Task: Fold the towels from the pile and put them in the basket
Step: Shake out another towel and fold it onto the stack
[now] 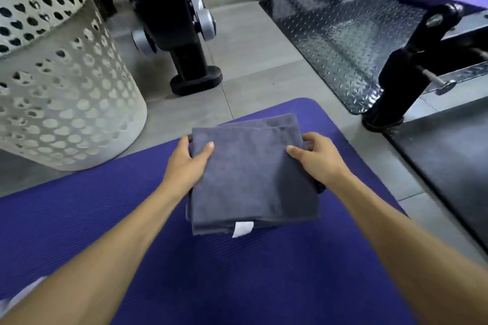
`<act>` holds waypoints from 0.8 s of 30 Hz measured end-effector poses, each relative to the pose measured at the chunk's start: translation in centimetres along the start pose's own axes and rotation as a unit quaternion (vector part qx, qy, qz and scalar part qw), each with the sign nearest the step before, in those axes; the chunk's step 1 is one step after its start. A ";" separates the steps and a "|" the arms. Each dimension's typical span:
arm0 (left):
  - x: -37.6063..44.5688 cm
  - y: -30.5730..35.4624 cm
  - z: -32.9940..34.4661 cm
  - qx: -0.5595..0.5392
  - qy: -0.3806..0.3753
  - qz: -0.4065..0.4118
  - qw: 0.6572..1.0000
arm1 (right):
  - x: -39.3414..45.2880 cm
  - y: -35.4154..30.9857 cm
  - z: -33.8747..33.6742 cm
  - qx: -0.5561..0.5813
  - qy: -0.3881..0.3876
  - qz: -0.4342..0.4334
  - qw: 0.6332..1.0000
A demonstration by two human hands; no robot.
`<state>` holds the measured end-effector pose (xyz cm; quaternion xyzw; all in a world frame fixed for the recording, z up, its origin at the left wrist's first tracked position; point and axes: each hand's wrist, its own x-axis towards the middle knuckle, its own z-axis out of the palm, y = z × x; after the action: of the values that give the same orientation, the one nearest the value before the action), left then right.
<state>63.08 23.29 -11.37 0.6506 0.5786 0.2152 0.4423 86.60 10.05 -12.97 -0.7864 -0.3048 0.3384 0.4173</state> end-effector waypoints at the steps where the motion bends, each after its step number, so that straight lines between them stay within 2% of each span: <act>1: -0.2 0.1 -0.3 -0.023 0.004 0.011 1.000 | -0.4 -0.6 -0.2 0.003 0.012 -0.020 1.000; 4: -0.2 1.2 -1.0 -0.095 0.036 0.029 0.994 | -0.3 -3.0 -0.6 0.019 0.042 -0.075 0.996; 6: 0.4 1.9 -1.0 -0.119 0.048 0.013 0.992 | 0.4 -4.2 -0.5 0.021 0.069 -0.093 0.993; 8: 1.0 2.0 -0.7 -0.076 0.029 -0.016 0.997 | 1.4 -4.3 -0.5 0.003 0.068 -0.069 0.995; 11: 1.1 1.6 -0.5 0.018 -0.018 -0.042 0.999 | 1.8 -3.0 -0.8 -0.052 -0.001 0.031 0.998; 14: 0.3 1.7 -1.0 -0.013 -0.049 -0.057 0.997 | 1.0 -1.4 -1.3 -0.063 -0.040 0.046 0.996; 20: 0.7 2.9 -1.8 -0.104 -0.007 0.016 0.994 | 0.5 -3.3 -1.9 0.021 0.050 -0.042 0.998; 24: 0.8 3.0 -0.8 -0.052 -0.029 -0.012 0.998 | 0.6 -3.4 -1.9 -0.045 0.042 -0.009 0.998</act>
<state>64.29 24.44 -8.67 0.6258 0.5614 0.2205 0.4946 87.74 11.25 -9.37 -0.8152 -0.3090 0.2873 0.3968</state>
